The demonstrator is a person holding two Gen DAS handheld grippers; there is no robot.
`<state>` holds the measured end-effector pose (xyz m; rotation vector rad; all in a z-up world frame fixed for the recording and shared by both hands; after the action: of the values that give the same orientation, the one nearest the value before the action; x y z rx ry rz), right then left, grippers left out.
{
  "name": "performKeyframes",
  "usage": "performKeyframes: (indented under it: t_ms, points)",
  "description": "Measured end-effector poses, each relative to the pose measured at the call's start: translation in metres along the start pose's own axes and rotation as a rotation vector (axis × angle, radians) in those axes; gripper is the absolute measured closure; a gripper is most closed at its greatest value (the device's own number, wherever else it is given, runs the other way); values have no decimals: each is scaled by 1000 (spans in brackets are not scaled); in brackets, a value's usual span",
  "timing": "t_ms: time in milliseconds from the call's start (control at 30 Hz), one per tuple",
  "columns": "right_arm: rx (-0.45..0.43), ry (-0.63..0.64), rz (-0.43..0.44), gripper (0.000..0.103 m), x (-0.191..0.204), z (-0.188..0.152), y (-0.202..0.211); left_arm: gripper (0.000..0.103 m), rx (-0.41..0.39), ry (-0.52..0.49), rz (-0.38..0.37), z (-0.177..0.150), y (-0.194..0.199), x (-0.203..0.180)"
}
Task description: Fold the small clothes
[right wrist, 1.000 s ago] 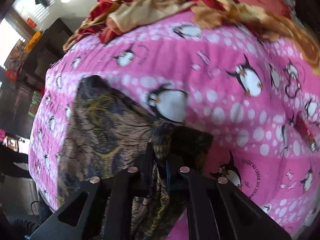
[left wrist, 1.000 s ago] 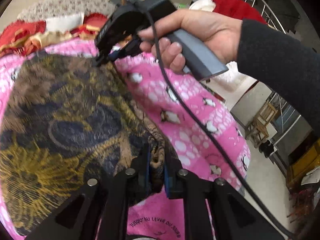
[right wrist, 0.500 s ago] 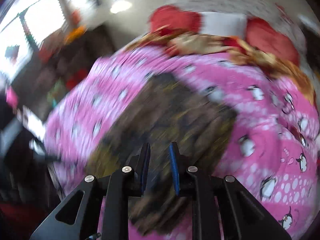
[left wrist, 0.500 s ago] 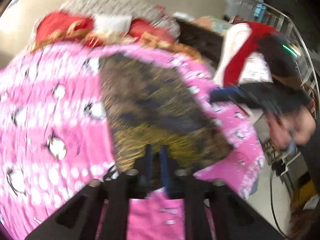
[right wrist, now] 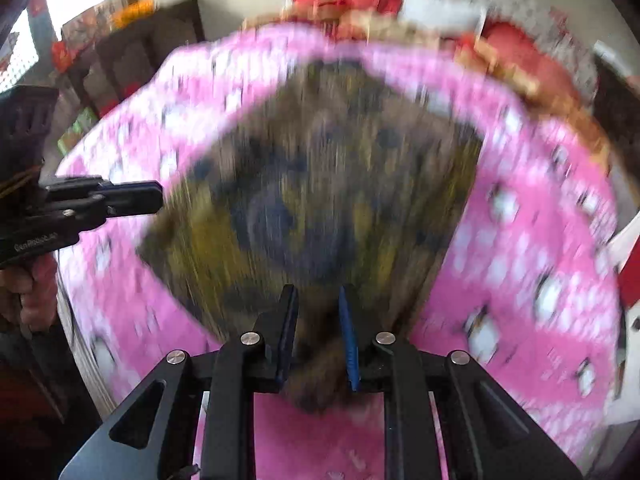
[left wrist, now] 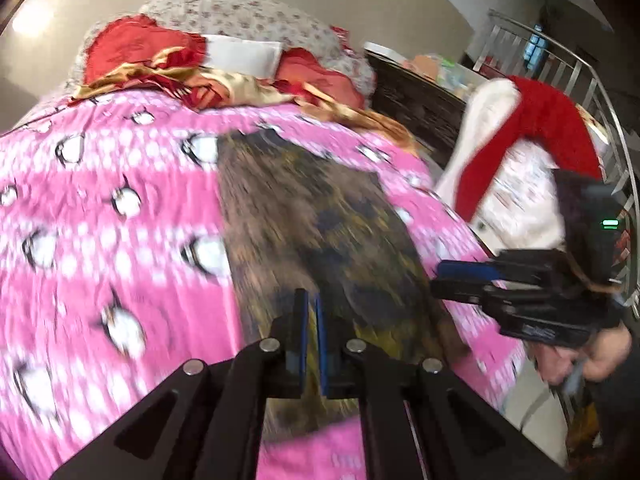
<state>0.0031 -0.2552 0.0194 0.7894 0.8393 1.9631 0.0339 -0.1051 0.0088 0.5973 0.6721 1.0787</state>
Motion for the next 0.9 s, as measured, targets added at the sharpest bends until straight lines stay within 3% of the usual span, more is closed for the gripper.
performKeyframes:
  t_ms: [100,167,267,333,433,600,700,767,867,900]
  points:
    - [-58,-28,-68,71,-2,34,-9,101,77,12,63,12,-45,6]
    - [-39,-17,-135,70,-13,42,-32,101,161,16,92,-1,-82,10]
    - [87,-113,-167,75,-54,24,-77,101,155,54,68,-5,-80,12]
    - [41,-133,-122,75,-60,22,-73,101,150,64,36,3,-69,10]
    - [68,-172,-109,74,-55,31,-59,96,55,75,37,36,-52,12]
    - [-124,-278,-129,70,-58,90,-31,72,-6,100,110,99,-86,9]
    - [-222,-375,-207,65,-75,114,-34,67,-3,111,158,115,-112,7]
    - [-236,-387,-271,65,-91,116,-54,61,13,90,177,115,-137,3]
    - [-184,-377,-290,65,-118,96,-97,60,20,68,200,104,-164,5]
    - [-231,-347,-275,65,-119,90,-99,58,-8,80,196,101,-165,6]
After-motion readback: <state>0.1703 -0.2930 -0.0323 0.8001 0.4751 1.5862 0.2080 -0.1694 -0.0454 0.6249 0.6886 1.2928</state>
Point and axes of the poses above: each gripper's, at about its wrist camera, not at the fingertips, and y roughly against the way its jaws point, x to its left, z to its top, the point moved 6 cm from there along -y, roughly the way its jaws point, and after that the axes turned 12 degrees about z, right-handed, at the moved point
